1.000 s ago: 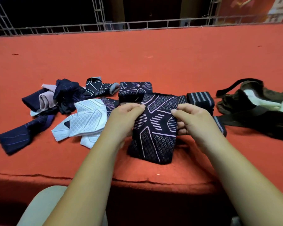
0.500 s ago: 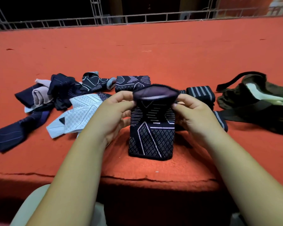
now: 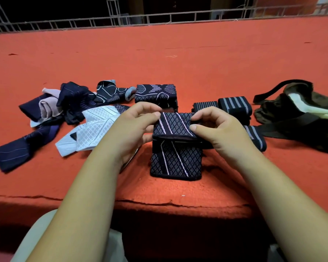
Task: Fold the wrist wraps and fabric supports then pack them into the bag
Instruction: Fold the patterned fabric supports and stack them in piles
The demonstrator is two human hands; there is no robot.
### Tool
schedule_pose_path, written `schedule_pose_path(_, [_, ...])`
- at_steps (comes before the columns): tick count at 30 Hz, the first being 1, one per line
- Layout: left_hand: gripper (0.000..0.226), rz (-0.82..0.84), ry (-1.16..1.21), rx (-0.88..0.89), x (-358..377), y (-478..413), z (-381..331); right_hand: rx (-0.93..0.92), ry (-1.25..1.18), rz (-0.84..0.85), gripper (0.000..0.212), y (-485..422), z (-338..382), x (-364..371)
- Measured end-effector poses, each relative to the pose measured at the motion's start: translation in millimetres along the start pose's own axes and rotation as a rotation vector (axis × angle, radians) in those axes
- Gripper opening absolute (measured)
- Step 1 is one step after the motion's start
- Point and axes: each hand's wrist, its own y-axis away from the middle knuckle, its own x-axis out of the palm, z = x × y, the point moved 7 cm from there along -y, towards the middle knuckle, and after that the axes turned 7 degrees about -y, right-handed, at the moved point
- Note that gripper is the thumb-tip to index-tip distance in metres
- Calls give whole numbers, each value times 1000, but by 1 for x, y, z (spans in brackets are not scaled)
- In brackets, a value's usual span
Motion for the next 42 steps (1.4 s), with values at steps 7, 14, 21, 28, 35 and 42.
schedule_pose_path(7, [50, -12, -195, 10, 3, -4, 16, -62, 110, 37, 34, -3, -5, 7])
schedule_pose_path(14, [37, 35, -27, 13, 8, -5, 16, 179, 45, 96, 17, 1, -22, 10])
schedule_pose_path(21, [27, 113, -60, -29, 7, -2, 21, 83, 111, 82, 12, -3, -23, 7])
schedule_pose_path(28, [26, 130, -98, -44, 2, -4, 26, 3, 249, 76, 20, -6, -16, 5])
schedule_pose_path(35, [16, 77, -6, -37, 6, -6, 27, 126, 117, 163, 6, -3, -22, 7])
schedule_pose_path(42, [35, 156, 62, -25, 5, -5, 20, 120, -92, 109, 20, -6, -18, 5])
